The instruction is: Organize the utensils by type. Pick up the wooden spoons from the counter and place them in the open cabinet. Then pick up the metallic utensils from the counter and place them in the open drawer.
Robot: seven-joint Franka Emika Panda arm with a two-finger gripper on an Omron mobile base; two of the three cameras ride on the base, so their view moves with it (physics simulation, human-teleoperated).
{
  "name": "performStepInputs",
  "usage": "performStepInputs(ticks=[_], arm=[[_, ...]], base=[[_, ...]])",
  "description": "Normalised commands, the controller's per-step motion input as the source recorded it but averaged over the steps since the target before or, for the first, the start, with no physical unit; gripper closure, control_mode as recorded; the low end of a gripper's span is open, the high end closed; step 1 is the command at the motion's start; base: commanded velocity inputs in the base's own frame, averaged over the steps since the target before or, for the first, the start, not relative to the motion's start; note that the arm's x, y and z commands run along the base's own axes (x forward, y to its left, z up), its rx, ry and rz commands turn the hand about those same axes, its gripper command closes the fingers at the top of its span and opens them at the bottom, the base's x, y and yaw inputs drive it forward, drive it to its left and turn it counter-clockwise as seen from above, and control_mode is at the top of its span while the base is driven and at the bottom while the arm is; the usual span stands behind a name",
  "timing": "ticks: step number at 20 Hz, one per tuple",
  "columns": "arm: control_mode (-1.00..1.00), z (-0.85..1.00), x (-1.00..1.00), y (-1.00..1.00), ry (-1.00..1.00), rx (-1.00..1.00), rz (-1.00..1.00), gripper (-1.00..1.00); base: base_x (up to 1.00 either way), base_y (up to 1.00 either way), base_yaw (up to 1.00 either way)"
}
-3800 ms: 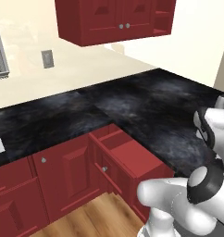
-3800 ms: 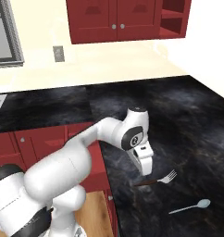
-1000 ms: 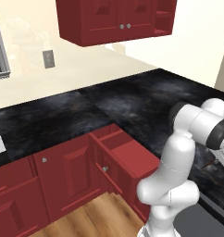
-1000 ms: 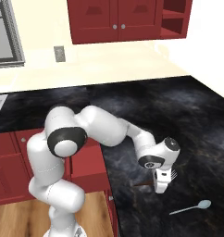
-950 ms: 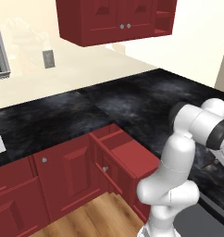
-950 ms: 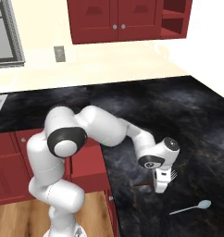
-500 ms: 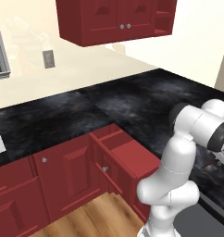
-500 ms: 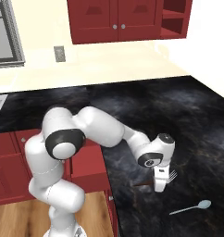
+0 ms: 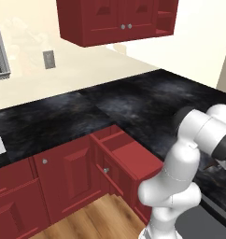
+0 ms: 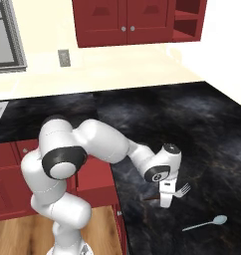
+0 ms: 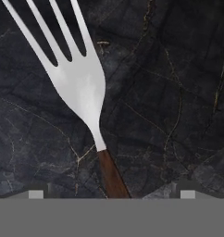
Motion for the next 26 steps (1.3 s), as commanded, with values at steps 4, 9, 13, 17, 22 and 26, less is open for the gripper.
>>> performStepInputs(ticks=[4,9,13,17,22,26], arm=[[-1.0,-0.07,-0.06,0.2,0.02,0.0,-0.03,-1.0],[-1.0,-0.23,0.0,0.02,0.08,0.0,0.0,-1.0],[-1.0,-0.39,0.0,0.0,0.1,0.0,0.0,-1.0],[-1.0,-0.36,0.0,-0.01,0.05,0.0,0.0,-1.0],[-1.0,-0.44,-0.21,-0.12,-0.01,0.0,0.0,-1.0],[-1.0,-0.4,-0.43,-0.21,-0.1,0.0,0.0,-1.0]], base=[[0.0,0.0,0.0],[0.0,0.0,0.0],[0.0,0.0,0.0],[0.0,0.0,0.0],[0.0,0.0,0.0],[0.0,0.0,0.0]])
